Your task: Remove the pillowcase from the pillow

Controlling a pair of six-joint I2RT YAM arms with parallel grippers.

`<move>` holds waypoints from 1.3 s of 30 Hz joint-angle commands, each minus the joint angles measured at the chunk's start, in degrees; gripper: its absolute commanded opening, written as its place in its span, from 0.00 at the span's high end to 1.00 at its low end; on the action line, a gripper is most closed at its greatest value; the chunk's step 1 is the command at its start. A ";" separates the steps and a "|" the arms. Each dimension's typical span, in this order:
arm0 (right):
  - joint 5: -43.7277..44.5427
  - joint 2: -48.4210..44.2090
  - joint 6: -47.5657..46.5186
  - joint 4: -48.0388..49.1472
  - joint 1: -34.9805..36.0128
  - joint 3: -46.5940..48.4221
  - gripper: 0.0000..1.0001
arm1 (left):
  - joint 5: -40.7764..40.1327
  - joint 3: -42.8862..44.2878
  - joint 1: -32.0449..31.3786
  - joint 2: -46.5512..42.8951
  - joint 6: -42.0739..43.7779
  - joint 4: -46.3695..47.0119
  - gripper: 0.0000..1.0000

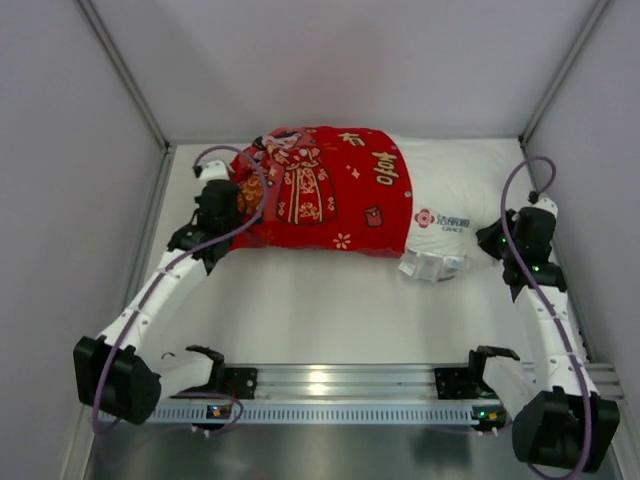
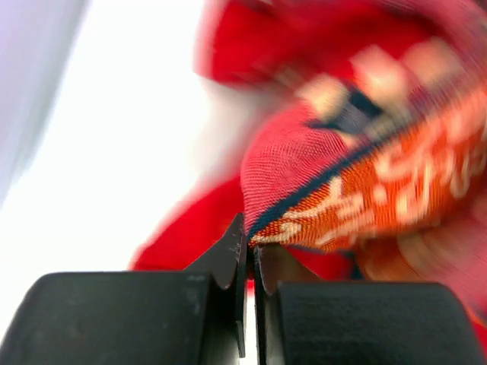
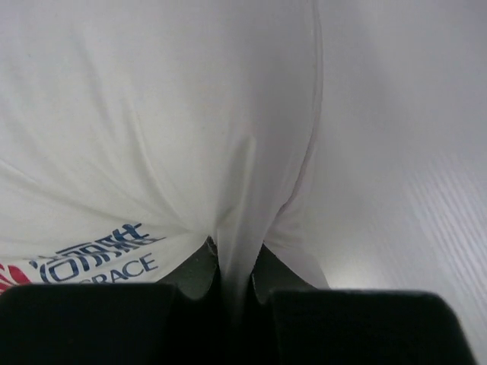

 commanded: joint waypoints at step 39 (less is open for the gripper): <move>-8.22 -5.71 -2.58 -4.08 -17.20 2.70 1.00 | 28.29 -1.09 -0.14 -0.44 11.36 -4.06 0.21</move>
